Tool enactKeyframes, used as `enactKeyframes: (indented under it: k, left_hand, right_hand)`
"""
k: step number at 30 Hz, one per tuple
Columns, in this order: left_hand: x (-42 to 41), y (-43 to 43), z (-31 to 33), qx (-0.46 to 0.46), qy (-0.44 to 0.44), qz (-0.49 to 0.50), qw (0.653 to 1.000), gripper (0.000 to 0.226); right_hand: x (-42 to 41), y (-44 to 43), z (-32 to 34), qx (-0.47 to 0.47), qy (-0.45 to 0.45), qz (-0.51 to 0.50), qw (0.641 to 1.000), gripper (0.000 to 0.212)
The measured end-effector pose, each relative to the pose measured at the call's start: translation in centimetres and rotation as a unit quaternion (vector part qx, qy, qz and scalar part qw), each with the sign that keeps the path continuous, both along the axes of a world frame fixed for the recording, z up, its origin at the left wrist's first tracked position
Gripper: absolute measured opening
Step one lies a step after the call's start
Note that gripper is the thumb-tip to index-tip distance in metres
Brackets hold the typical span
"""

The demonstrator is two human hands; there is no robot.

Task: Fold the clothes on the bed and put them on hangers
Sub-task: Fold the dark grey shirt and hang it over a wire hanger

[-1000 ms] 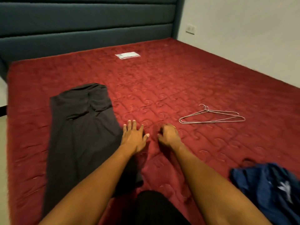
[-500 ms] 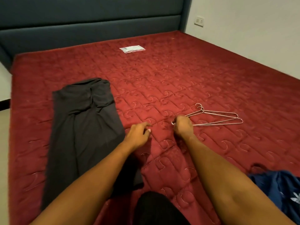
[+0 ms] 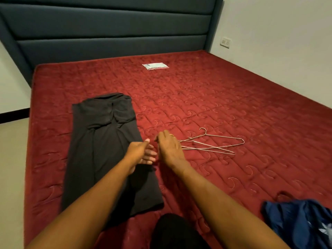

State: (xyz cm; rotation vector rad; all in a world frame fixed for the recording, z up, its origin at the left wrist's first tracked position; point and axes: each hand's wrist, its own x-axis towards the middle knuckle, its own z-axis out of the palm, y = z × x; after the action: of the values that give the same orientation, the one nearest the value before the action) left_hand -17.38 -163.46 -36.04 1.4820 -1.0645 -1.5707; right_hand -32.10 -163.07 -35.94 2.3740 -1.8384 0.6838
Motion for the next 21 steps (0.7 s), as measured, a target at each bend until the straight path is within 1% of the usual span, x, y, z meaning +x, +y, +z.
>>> enactKeyframes:
  k: [1, 3, 4, 5, 7, 8, 9, 10, 11, 12, 13, 15, 16, 19, 21]
  left_hand:
    - [-0.4, 0.2, 0.3, 0.047, 0.049, -0.012, 0.998, 0.038]
    - [-0.5, 0.6, -0.1, 0.121, 0.146, -0.01, 0.982, 0.036]
    - [-0.4, 0.7, -0.4, 0.145, 0.178, -0.001, 0.973, 0.037]
    - [-0.1, 0.8, -0.8, 0.156, 0.183, 0.003, 0.971, 0.04]
    - [0.5, 1.5, -1.3, 0.151, 0.136, -0.002, 0.979, 0.038]
    - [0.9, 1.9, -1.4, 0.139, 0.108, 0.006, 0.984, 0.035]
    - [1.3, 2.1, -1.5, 0.125, 0.081, 0.014, 0.989, 0.033]
    - [1.7, 2.2, -1.3, 0.115, 0.055, 0.021, 0.992, 0.031]
    - [2.4, 2.3, -1.3, 0.107, 0.028, 0.031, 0.993, 0.032]
    - [2.9, 2.3, -1.1, 0.1, 0.005, 0.039, 0.994, 0.034]
    - [3.9, 2.4, -0.7, 0.09, -0.011, 0.052, 0.994, 0.035]
    - [5.6, 2.3, -0.2, 0.074, -0.024, 0.074, 0.994, 0.035]
    - [6.9, 2.4, 0.1, 0.067, -0.028, 0.083, 0.994, 0.036]
    - [10.2, 2.3, 0.7, 0.061, -0.042, 0.102, 0.992, 0.036]
    - [12.5, 2.1, 0.7, 0.07, -0.047, 0.117, 0.99, 0.035]
  right_hand:
    - [1.0, 0.8, 0.0, 0.011, -0.007, 0.022, 1.0, 0.018]
    - [2.2, 1.7, -0.6, 0.061, -0.068, 0.055, 0.994, 0.02]
    - [2.4, 1.9, -0.8, 0.082, -0.104, 0.066, 0.989, 0.023]
    - [2.3, 2.0, -0.9, 0.098, -0.142, 0.079, 0.982, 0.026]
    - [1.9, 2.1, -1.4, 0.121, -0.214, 0.119, 0.962, 0.026]
    - [1.8, 2.1, -1.7, 0.116, -0.227, 0.138, 0.957, 0.023]
    - [1.6, 2.0, -1.9, 0.097, -0.224, 0.138, 0.96, 0.019]
    - [1.3, 1.8, -2.0, 0.065, -0.209, 0.12, 0.968, 0.017]
    - [1.0, 1.5, -2.1, 0.031, -0.175, 0.088, 0.98, 0.02]
    - [0.6, 1.2, -2.2, 0.004, -0.121, 0.05, 0.991, 0.027]
    - [0.6, 0.6, -2.1, -0.002, -0.058, 0.024, 0.998, 0.035]
    - [0.5, -0.8, -1.6, 0.04, 0.039, 0.005, 0.998, 0.042]
    - [1.0, -1.7, -1.3, 0.065, 0.067, 0.022, 0.995, 0.041]
    - [2.2, -4.3, -1.1, 0.135, 0.1, 0.066, 0.984, 0.038]
    - [3.1, -5.6, -1.6, 0.16, 0.123, 0.082, 0.976, 0.036]
